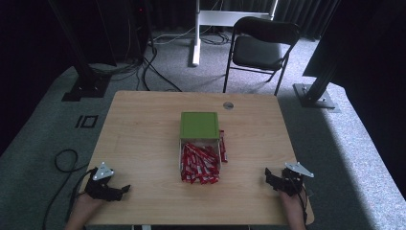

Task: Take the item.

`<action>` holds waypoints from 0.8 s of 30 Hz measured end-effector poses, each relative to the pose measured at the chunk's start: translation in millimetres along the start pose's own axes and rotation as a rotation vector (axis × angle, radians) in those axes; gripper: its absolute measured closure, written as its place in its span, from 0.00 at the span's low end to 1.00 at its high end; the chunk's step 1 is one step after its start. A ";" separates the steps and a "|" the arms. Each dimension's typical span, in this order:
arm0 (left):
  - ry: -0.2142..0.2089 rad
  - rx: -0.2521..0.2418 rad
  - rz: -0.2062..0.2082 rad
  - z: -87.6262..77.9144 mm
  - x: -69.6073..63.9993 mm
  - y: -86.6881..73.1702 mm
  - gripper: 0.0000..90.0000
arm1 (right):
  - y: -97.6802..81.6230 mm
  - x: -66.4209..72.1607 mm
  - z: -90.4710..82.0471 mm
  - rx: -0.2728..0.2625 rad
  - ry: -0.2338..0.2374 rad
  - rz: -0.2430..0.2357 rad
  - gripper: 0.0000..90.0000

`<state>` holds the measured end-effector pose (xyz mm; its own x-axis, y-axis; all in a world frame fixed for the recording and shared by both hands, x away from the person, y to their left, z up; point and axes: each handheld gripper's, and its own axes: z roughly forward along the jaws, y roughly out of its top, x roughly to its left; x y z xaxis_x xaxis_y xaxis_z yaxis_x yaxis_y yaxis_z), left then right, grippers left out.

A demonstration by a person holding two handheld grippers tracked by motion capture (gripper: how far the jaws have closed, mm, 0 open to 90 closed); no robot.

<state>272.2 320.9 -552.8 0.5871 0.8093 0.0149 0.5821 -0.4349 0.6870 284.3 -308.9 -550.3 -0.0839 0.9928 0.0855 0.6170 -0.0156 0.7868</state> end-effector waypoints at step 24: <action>0.000 -0.001 0.000 0.0 0.0 -0.1 0.02 | -12.8 0.9 -3.0 0.091 -0.048 -0.025 0.13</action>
<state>272.2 320.9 -552.9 0.5875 0.8091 0.0152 0.5814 -0.4350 0.6875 274.0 -308.2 -558.6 -0.0638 0.9974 0.0348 0.6840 0.0183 0.7292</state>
